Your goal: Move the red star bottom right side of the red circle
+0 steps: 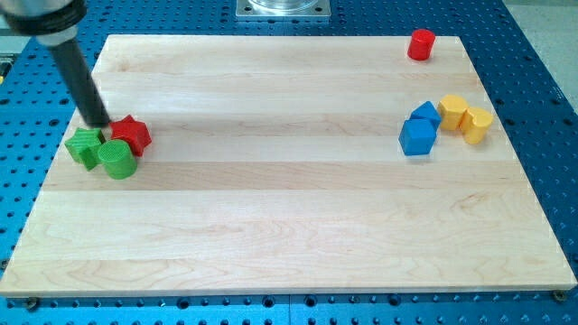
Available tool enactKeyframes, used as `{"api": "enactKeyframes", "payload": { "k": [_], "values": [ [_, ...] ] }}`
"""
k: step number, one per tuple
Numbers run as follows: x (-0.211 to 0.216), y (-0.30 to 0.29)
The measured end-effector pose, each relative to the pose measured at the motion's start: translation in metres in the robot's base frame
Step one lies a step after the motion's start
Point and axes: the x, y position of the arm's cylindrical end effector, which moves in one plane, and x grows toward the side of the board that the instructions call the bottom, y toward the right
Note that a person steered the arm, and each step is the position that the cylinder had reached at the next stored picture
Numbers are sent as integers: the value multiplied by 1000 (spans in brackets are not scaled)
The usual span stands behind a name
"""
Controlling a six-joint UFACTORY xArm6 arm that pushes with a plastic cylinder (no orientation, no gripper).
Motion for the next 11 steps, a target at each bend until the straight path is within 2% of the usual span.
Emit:
{"api": "enactKeyframes", "payload": {
  "k": [1,2,3,4,6,7,10,11],
  "values": [
    [24,75],
    [6,194],
    [38,207],
    [31,260],
    [-108,386],
    [-113,453],
    [-84,559],
    [-102,572]
  ]
}}
